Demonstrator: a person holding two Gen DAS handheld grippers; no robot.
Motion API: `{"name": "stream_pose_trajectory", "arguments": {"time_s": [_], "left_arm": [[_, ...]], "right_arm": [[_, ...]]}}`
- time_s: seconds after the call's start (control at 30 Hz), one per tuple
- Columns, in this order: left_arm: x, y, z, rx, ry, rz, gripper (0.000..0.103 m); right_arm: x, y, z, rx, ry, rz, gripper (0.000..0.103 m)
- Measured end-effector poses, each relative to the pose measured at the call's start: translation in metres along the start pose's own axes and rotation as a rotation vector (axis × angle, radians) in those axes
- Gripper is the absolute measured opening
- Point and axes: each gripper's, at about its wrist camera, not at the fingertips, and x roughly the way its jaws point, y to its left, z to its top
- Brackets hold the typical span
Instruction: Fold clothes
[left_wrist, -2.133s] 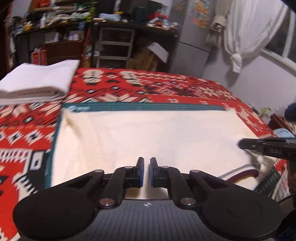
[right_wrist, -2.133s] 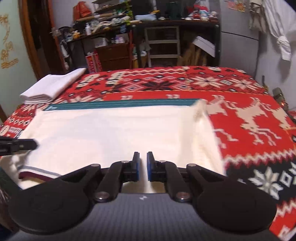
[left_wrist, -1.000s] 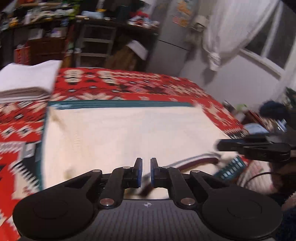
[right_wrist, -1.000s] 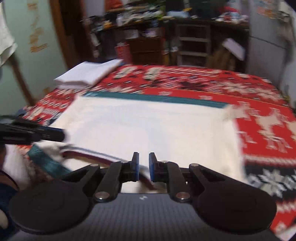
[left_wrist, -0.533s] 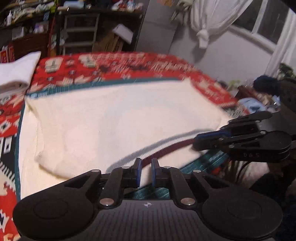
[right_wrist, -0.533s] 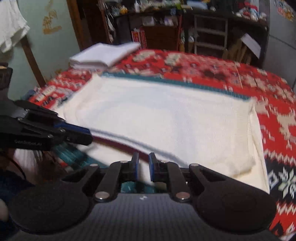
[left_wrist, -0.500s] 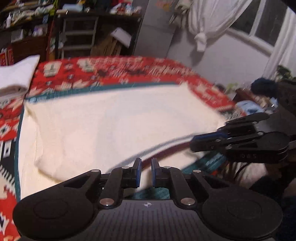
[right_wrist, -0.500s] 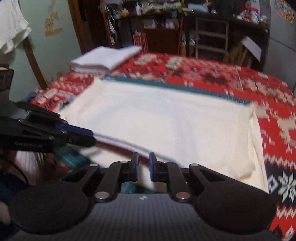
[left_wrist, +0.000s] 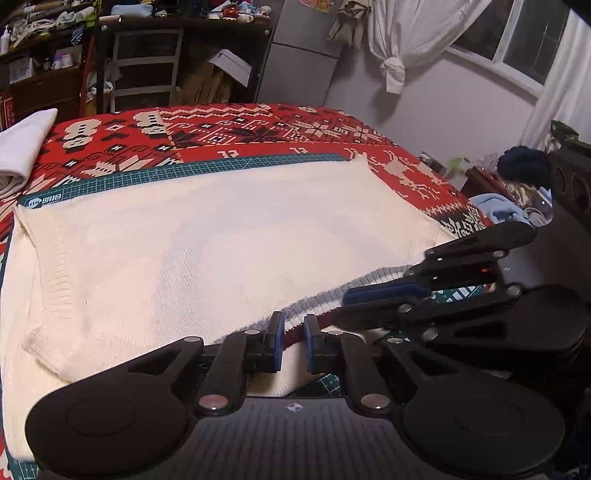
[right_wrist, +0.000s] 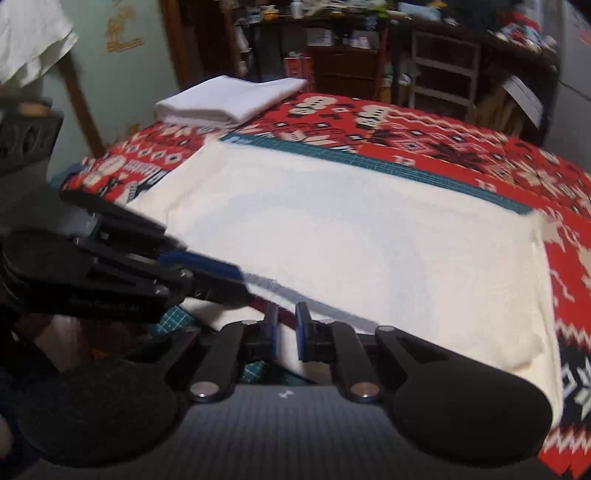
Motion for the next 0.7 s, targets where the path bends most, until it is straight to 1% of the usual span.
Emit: {"name": "stream_pose_trajectory", "arguments": {"time_s": [0.1, 0.17, 0.2, 0.23, 0.33, 0.43, 0.47, 0.63, 0.7], "left_arm": [[-0.001, 0.001, -0.001, -0.003, -0.002, -0.001, 0.011], [-0.001, 0.001, -0.002, -0.008, -0.002, -0.003, 0.011], [-0.001, 0.001, -0.002, -0.010, -0.003, -0.004, 0.011], [-0.001, 0.002, -0.002, -0.012, -0.004, -0.004, 0.011], [-0.001, 0.002, -0.003, -0.016, -0.009, -0.007, 0.011], [-0.002, 0.004, -0.003, -0.030, -0.010, -0.014, 0.011], [-0.002, 0.004, -0.003, -0.031, -0.009, -0.015, 0.011], [-0.001, 0.004, -0.003, -0.025, -0.010, -0.013, 0.011], [-0.001, 0.004, -0.003, -0.027, -0.010, -0.014, 0.011]], "right_arm": [[-0.008, -0.015, 0.002, 0.030, -0.024, -0.063, 0.008], [-0.011, -0.026, -0.004, 0.068, -0.013, -0.085, 0.007], [-0.012, -0.031, -0.008, 0.089, -0.006, -0.095, 0.001], [-0.013, -0.037, -0.011, 0.110, 0.001, -0.105, 0.001], [-0.023, -0.041, -0.023, 0.139, -0.001, -0.102, 0.001], [-0.032, -0.044, -0.025, 0.181, -0.008, -0.099, 0.001], [-0.032, -0.046, -0.024, 0.185, -0.008, -0.107, 0.002], [-0.029, -0.058, -0.015, 0.188, -0.005, -0.164, 0.003], [-0.029, -0.064, -0.023, 0.202, -0.012, -0.158, 0.003]]}}
